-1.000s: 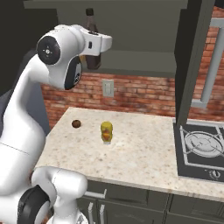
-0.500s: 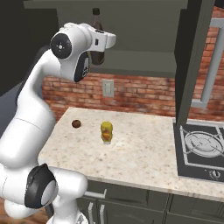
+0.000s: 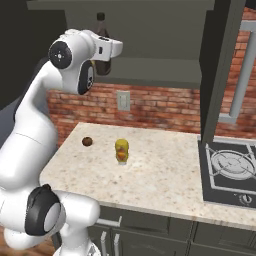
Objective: There are various items on the counter. Only move the condiments/shakers into the cabinet.
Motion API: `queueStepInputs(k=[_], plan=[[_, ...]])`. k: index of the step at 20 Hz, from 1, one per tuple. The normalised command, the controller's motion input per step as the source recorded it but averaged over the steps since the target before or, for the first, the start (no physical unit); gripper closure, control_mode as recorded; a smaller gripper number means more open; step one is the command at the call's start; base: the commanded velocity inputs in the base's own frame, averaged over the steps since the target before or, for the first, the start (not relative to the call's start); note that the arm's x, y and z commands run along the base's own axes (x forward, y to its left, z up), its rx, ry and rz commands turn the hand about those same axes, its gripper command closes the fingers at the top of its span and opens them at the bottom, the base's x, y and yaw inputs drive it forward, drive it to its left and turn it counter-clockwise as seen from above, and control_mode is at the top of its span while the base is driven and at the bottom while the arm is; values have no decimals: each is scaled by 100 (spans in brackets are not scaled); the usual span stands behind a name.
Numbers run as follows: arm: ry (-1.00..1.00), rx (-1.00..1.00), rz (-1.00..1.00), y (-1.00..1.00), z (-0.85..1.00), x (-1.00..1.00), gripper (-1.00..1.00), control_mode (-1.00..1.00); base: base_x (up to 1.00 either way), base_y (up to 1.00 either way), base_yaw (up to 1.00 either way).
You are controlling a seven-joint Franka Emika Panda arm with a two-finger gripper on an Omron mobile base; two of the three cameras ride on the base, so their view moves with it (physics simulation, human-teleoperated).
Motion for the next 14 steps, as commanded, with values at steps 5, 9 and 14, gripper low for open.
queueStepInputs(k=[5,9,14], plan=[[1,0,0,3,0,34,100,-100,0,0,0],[5,0,0,0,-3,50,100,-100,0,0,0],[8,0,0,0,-15,60,100,-100,0,0,0]])
